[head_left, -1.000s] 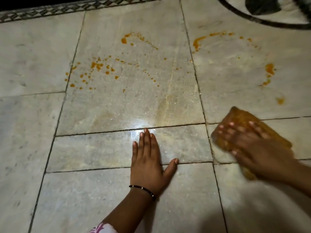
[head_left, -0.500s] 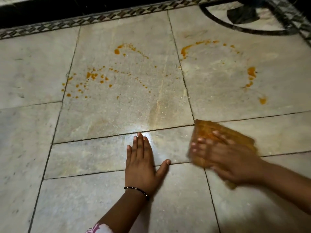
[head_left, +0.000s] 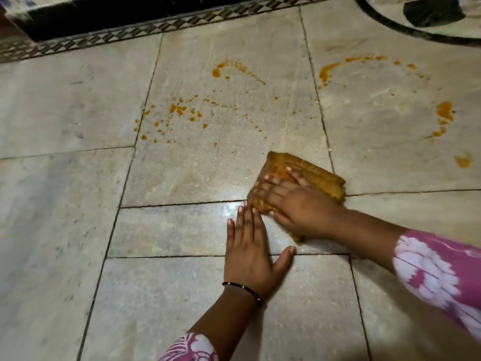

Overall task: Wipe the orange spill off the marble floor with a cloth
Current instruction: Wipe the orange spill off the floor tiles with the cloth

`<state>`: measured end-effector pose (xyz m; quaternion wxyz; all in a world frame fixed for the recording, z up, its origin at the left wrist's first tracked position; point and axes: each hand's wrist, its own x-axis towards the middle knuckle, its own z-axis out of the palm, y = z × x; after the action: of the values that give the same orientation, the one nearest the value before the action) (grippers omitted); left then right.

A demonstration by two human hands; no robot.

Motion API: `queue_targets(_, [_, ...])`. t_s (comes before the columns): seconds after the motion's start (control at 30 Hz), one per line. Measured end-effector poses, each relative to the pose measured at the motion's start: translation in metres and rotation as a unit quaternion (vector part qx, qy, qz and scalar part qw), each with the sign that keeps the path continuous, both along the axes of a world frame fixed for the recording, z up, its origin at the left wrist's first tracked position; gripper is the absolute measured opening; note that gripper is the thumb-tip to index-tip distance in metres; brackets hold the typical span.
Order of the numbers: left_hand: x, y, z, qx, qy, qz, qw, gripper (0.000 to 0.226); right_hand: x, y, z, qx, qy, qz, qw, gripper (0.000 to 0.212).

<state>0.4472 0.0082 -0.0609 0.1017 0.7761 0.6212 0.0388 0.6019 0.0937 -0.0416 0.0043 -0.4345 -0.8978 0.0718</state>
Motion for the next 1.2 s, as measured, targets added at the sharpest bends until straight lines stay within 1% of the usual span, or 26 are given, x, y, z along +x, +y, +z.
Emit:
queue_targets(0.1, [0.0,-0.001,-0.003,0.009,-0.005,-0.001,1.0,0.092,0.053,-0.033,-0.002,-0.025,0.019,0.037,0.999,0.057])
queue_targets(0.17, [-0.001,-0.001,-0.005,0.008,-0.007,0.003,1.0,0.093,0.1,-0.046,0.001,-0.03,0.029,0.023,0.999,0.056])
queue_targets(0.2, [-0.001,0.0,-0.005,0.006,-0.007,0.003,1.0,0.094,0.122,-0.044,0.003,-0.026,0.029,-0.007,0.999,0.057])
queue_targets(0.27, [0.001,-0.001,-0.004,0.001,-0.009,0.003,1.0,0.094,0.155,-0.027,0.005,-0.016,0.014,-0.106,0.994,0.064])
queue_targets(0.33, [0.001,-0.001,-0.002,-0.003,-0.007,0.003,1.0,0.094,0.158,-0.001,0.005,-0.008,0.011,-0.231,0.973,0.07])
queue_targets(0.37, [-0.001,-0.002,-0.003,-0.004,-0.007,0.003,1.0,0.094,0.146,0.011,0.002,0.003,0.009,-0.267,0.964,0.072])
queue_targets(0.4, [-0.004,-0.003,-0.005,-0.012,-0.006,0.006,1.0,0.094,0.129,0.02,-0.003,0.0,0.006,-0.283,0.959,0.074])
queue_targets(0.43, [-0.005,-0.004,-0.005,-0.018,-0.004,0.007,1.0,0.093,0.109,0.021,-0.006,-0.007,0.004,-0.281,0.96,0.075])
queue_targets(0.47, [-0.001,-0.003,-0.003,-0.019,-0.005,0.009,1.0,0.093,0.093,0.015,-0.005,-0.008,0.0,-0.256,0.967,0.074])
queue_targets(0.53, [0.001,-0.004,-0.001,-0.029,0.0,0.011,1.0,0.093,0.068,-0.017,-0.003,-0.013,0.008,-0.156,0.988,0.065])
queue_targets(0.6, [0.001,-0.003,-0.002,-0.024,0.005,0.008,1.0,0.093,0.074,-0.063,0.003,-0.025,0.006,-0.076,0.997,0.06])
queue_targets(0.67, [0.001,-0.004,-0.002,-0.022,-0.001,0.018,1.0,0.094,0.105,-0.099,0.002,-0.032,0.004,-0.049,0.998,0.059])
queue_targets(0.7, [0.002,-0.005,-0.001,-0.017,-0.004,0.025,1.0,0.094,0.126,-0.11,0.001,-0.032,0.003,-0.064,0.997,0.058])
queue_targets(0.8, [0.019,-0.009,0.006,-0.021,-0.011,0.022,0.999,0.096,0.183,-0.106,0.001,-0.032,0.005,-0.172,0.985,0.056])
queue_targets(0.87, [0.038,-0.003,0.011,-0.032,-0.014,-0.022,0.999,0.098,0.192,-0.078,0.002,-0.013,0.009,-0.272,0.962,0.057])
queue_targets(0.93, [0.062,0.012,0.016,-0.044,-0.005,-0.084,0.995,0.103,0.176,-0.046,-0.002,0.025,0.012,-0.339,0.94,0.059])
queue_targets(1.0, [0.084,0.034,0.02,-0.053,0.018,-0.14,0.989,0.109,0.148,-0.023,-0.003,0.031,0.011,-0.338,0.94,0.061])
queue_targets(1.07, [0.098,0.059,0.026,-0.055,0.046,-0.183,0.981,0.114,0.126,-0.028,-0.004,0.027,-0.006,-0.276,0.961,0.06])
queue_targets(1.13, [0.1,0.08,0.026,-0.054,0.072,-0.219,0.972,0.117,0.123,-0.062,0.0,0.009,-0.021,-0.214,0.977,0.056])
queue_targets(1.2, [0.095,0.088,0.022,-0.06,0.088,-0.249,0.963,0.118,0.141,-0.105,0.002,-0.014,-0.022,-0.195,0.981,0.053])
